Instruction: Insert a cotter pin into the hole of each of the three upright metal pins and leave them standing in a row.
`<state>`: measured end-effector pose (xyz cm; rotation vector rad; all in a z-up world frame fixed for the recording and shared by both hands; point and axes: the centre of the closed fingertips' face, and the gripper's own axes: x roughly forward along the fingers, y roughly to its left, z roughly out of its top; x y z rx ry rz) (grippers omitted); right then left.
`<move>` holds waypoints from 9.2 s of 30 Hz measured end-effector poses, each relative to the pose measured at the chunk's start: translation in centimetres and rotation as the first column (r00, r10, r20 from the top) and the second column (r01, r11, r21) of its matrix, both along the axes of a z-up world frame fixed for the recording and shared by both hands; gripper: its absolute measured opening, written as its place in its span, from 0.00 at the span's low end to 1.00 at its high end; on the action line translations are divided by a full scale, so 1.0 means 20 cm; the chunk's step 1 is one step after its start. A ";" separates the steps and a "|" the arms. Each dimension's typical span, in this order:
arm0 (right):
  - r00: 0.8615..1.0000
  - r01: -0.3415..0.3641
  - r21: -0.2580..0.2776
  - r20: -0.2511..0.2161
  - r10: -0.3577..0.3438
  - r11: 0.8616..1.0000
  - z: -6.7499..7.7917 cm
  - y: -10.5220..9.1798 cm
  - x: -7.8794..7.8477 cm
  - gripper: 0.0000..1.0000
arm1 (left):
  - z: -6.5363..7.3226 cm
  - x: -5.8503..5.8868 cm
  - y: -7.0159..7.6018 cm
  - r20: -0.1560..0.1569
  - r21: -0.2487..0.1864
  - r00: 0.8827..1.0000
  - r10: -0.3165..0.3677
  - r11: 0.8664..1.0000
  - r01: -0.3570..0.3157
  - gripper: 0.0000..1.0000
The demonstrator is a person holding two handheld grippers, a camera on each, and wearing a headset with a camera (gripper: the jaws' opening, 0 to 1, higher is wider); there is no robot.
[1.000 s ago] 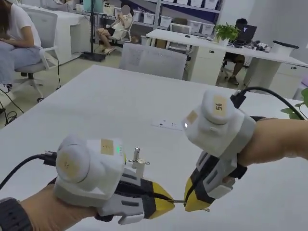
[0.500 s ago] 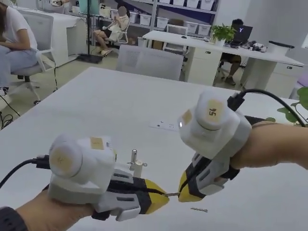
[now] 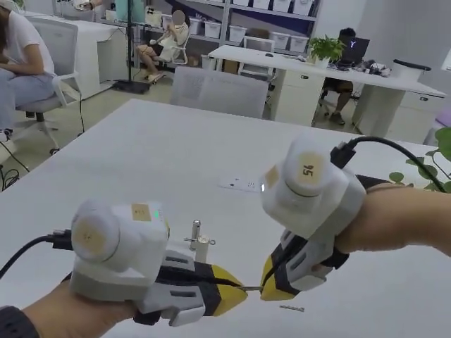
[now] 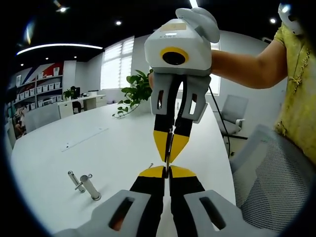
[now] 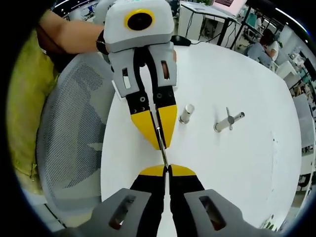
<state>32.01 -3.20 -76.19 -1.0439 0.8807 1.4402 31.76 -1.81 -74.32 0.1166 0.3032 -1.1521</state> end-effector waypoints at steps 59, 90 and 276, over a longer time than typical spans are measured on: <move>0.999 0.035 0.001 -0.005 -0.035 0.999 -0.03 0.01 0.04 0.02 | -0.04 0.11 0.47 -0.014 -0.019 0.985 0.171 0.985 -0.172 0.36; 0.990 0.118 -0.039 -0.077 -0.120 0.992 -0.26 0.13 0.13 0.02 | -0.43 0.21 0.37 -0.065 0.031 0.997 0.043 0.999 -0.041 0.21; 0.998 0.058 -0.071 -0.008 -0.059 0.996 -0.34 0.41 0.17 0.02 | -0.48 0.23 0.32 -0.008 0.087 0.999 0.044 0.995 -0.043 0.12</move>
